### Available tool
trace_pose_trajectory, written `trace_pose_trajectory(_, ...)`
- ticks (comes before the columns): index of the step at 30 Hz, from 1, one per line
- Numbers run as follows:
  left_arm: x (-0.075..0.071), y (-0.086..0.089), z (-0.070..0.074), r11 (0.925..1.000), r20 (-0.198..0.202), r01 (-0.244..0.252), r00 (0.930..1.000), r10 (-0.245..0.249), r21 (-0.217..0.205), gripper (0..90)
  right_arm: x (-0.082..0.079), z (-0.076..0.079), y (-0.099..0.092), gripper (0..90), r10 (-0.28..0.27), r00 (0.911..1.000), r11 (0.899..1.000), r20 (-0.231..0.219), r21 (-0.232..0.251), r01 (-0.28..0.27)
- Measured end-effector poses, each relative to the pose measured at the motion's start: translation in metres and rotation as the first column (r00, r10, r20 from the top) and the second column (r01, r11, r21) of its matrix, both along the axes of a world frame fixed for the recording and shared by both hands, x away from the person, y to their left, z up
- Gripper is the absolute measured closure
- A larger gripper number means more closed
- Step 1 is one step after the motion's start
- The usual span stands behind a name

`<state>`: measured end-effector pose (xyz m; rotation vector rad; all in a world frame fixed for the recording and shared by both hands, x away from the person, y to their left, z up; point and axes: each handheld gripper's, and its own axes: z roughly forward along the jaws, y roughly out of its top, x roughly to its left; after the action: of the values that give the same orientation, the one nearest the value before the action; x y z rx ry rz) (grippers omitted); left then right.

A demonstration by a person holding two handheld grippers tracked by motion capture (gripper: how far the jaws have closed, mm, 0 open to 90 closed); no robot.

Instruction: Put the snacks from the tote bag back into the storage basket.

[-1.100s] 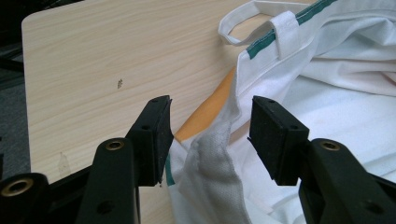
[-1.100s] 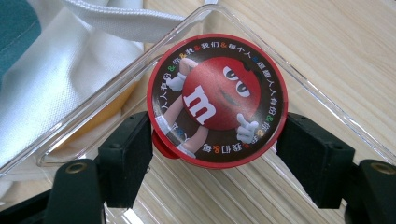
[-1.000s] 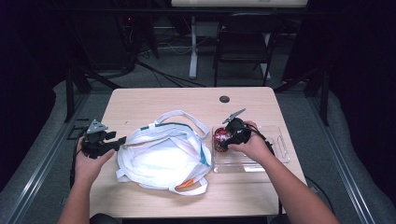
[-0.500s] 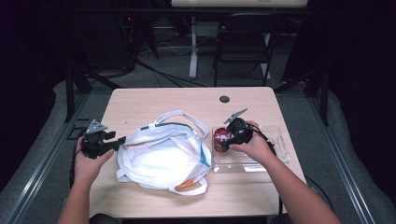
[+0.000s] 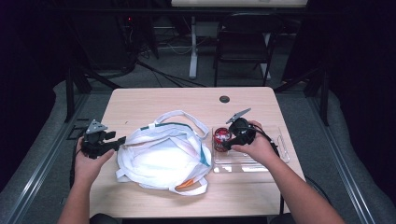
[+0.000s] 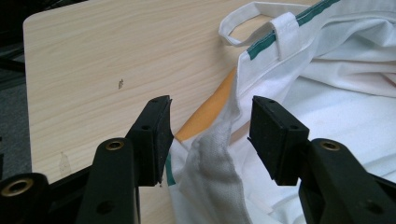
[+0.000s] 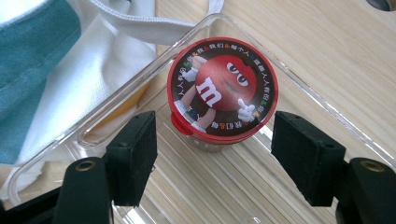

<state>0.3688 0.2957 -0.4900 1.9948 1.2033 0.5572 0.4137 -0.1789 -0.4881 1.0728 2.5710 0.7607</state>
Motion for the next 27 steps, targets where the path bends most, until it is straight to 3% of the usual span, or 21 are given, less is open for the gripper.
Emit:
trace_pose_trajectory(17, 0.000, 0.000, 0.000, 1.0000, -0.001, 0.001, 1.0000, -0.001, -0.001, 48.8, -0.014, 0.018, 0.013, 33.3, 0.040, 0.9989, 0.999, 0.026, -0.014, -0.039)
trace_pose_trajectory(27, 0.000, 0.000, 0.000, 1.0000, 0.000, 0.001, 1.0000, -0.001, -0.002, 48.8, -0.030, 0.029, 0.022, 38.1, 0.070, 0.9967, 0.997, 0.041, 0.008, -0.071)
